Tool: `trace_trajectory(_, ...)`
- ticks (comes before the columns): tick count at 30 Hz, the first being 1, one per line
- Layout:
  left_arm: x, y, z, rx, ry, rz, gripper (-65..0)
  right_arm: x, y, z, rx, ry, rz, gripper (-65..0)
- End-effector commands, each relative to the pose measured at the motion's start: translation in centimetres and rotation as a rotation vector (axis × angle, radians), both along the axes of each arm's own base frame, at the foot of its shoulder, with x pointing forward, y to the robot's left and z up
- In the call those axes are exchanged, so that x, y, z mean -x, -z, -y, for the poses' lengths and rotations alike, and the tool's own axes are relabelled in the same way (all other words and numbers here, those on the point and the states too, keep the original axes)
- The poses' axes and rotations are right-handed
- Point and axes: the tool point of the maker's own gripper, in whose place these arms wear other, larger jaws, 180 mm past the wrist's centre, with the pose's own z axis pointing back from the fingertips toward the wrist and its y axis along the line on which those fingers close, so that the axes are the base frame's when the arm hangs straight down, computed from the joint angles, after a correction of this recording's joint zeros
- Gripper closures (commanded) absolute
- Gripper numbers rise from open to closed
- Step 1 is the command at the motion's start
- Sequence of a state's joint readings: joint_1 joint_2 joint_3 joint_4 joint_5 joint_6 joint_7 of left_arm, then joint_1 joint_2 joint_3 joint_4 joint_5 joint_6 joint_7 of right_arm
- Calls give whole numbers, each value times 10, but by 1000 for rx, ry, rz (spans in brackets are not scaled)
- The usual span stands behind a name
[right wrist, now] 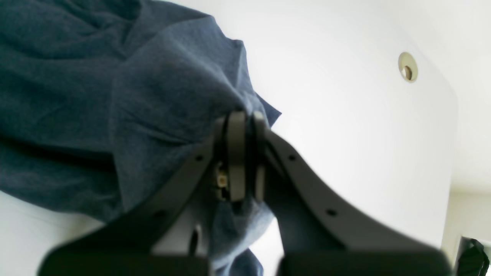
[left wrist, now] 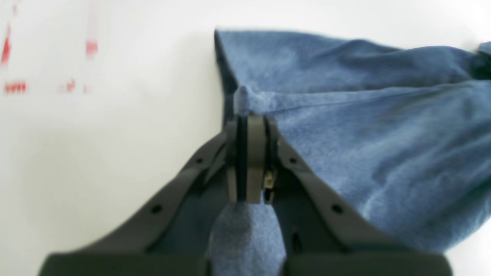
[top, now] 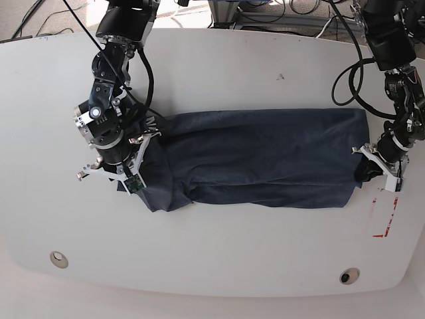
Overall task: Layout the t-shirt on the table in an organized manner, then fold the t-shirt properly
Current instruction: 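Pull the held hem away from the right gripper to stretch the shirt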
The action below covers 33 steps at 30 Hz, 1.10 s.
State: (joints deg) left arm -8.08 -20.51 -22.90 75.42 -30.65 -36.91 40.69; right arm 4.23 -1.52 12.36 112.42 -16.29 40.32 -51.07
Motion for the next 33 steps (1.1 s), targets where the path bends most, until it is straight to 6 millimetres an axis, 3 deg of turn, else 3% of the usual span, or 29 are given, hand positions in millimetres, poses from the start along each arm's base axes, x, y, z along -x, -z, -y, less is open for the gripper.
trace_trajectory(1,-7,-30,-3,-31,11,87,0,-8,-20,-2,-10,-5,69,0)
trace_trajectory(7,0,-46,5,-88,45,114,0,-8,-23,-2,-8,-5,76,0)
trace_trajectory(11,3,-57,-4,-115,24,127,0,-8,-23,-2,-8,-5,78,0)
trace_trajectory(23,4,-66,-10,-136,14,137,0,-8,-23,-2,-7,-4,76,0)
trace_trajectory(28,11,-75,-21,-191,0,114,-1,-7,-22,-2,-7,-4,75,0)
trace_trajectory(33,15,-83,-28,-217,-16,114,-82,-4,-17,-2,-7,-4,61,0)
